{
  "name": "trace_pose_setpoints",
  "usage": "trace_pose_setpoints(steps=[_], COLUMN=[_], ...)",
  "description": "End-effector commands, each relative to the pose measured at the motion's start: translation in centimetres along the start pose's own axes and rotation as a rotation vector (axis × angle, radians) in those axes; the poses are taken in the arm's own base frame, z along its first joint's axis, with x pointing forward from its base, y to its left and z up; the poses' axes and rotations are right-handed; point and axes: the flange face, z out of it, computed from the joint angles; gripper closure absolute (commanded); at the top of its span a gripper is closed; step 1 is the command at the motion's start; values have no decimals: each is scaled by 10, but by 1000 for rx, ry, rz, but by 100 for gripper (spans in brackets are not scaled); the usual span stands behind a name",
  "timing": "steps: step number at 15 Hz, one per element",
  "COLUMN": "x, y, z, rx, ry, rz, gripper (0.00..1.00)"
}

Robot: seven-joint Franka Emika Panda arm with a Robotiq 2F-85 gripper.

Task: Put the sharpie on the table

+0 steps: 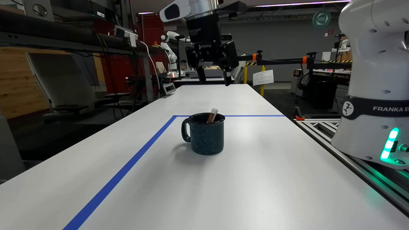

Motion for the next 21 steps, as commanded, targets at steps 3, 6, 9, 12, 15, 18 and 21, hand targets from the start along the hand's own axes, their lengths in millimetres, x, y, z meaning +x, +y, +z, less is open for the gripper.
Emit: trace_pose_setpoints(steps=[3, 6, 9, 12, 15, 18, 21], x=[0, 6, 17, 29, 40, 50, 57], y=[0, 1, 2, 5, 9, 11, 13], z=[1, 8, 20, 29, 36, 42, 46], rx=[2, 12, 33, 34, 36, 45, 49], ry=[-1, -3, -12, -15, -19, -21, -21], rz=[0, -2, -8, -18, -19, -16, -15], gripper=[0, 0, 0, 0, 0, 19, 42])
